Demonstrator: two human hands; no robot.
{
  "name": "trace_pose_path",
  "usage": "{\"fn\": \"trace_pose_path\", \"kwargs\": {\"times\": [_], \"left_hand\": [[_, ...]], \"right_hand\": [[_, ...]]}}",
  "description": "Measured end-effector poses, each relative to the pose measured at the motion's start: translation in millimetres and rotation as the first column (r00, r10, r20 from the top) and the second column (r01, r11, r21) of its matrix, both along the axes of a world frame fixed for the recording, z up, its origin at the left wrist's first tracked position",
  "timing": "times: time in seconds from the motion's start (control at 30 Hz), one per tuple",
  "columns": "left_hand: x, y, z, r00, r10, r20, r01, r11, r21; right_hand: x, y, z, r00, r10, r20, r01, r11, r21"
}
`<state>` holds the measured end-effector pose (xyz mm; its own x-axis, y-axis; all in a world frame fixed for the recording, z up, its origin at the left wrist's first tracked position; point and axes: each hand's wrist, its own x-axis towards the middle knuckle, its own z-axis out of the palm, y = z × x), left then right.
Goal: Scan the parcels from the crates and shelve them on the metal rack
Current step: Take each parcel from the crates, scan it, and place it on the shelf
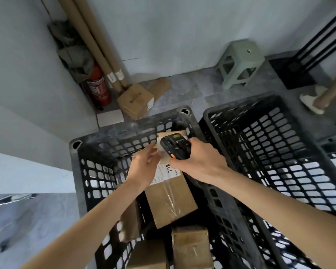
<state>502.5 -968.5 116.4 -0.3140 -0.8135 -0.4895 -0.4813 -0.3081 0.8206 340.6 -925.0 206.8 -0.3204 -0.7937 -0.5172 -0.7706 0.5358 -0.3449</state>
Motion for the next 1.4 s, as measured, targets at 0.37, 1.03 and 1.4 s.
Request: {"fn": "trace_pose_path", "kwargs": {"times": [0.37,1.03,1.4], "left_hand": [[24.8,-1.1,0.3,0.988,0.073,-0.136,-0.069,0.997,0.039],[79.9,110.7,109.8,0.911,0.155,-0.383,-0.2,0.977,-0.081],[75.5,232.8,221.2,0.886,0.107,-0.451,-0.2,0.966,-0.163]], "right_hand": [[4.5,6.0,-4.1,0.966,-0.14,0.217,0.157,0.985,-0.065],[32.3,108.7,82.8,0.876,-0.055,0.479,0.204,0.942,-0.265],[19.0,251.1,178.0,0.875,0.073,0.478,0.147,0.902,-0.407]]}}
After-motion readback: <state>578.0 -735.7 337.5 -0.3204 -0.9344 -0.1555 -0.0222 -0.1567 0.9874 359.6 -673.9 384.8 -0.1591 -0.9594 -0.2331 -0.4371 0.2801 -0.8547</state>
